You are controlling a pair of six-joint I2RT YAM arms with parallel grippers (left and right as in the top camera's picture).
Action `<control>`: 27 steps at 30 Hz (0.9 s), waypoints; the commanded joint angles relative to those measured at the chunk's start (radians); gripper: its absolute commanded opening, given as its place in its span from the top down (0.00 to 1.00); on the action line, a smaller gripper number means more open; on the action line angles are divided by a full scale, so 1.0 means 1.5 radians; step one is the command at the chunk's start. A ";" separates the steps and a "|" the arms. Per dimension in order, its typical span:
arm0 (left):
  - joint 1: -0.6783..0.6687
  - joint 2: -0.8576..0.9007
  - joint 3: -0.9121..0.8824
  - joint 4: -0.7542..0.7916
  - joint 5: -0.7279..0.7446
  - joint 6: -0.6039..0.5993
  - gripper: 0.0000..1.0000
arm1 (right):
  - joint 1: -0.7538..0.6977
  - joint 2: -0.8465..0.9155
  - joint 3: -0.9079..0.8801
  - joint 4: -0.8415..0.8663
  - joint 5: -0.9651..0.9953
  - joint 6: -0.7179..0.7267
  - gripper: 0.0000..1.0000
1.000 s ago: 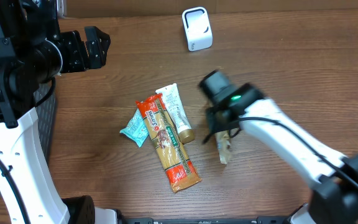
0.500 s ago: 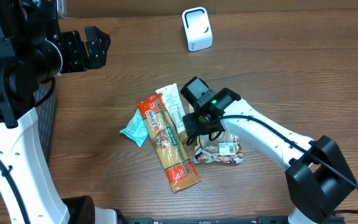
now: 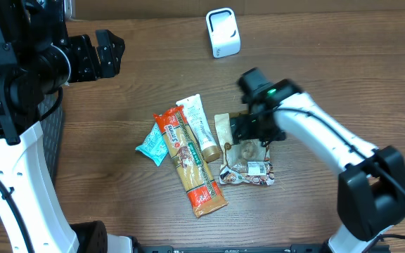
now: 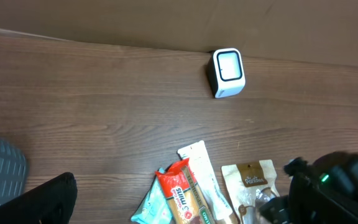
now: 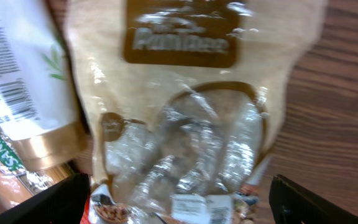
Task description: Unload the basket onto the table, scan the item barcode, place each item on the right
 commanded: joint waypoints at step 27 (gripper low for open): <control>0.007 0.004 0.010 0.001 -0.004 0.002 0.00 | 0.141 0.004 -0.092 0.115 -0.228 0.003 0.07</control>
